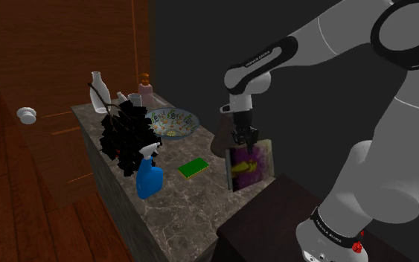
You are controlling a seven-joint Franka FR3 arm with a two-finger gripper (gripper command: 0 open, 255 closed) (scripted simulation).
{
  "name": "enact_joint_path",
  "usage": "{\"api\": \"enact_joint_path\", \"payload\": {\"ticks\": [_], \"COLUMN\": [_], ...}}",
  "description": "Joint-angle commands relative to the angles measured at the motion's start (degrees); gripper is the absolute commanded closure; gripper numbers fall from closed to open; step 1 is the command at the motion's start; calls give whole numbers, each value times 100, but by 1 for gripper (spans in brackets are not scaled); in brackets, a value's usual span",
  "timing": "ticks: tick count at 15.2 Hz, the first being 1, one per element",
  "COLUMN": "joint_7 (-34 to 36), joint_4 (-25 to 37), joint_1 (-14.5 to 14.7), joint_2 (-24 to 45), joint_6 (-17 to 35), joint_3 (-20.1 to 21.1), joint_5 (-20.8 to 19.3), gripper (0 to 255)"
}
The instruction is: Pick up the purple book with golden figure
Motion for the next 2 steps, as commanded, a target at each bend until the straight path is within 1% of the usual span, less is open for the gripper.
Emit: {"api": "enact_joint_path", "payload": {"ticks": [1,2], "joint_7": [30,30], "joint_4": [6,7], "joint_1": [2,2], "joint_2": [-78,-78], "joint_6": [-75,-75], "joint_3": [-3,-3], "joint_5": [-28,-28], "gripper": [255,255]}}
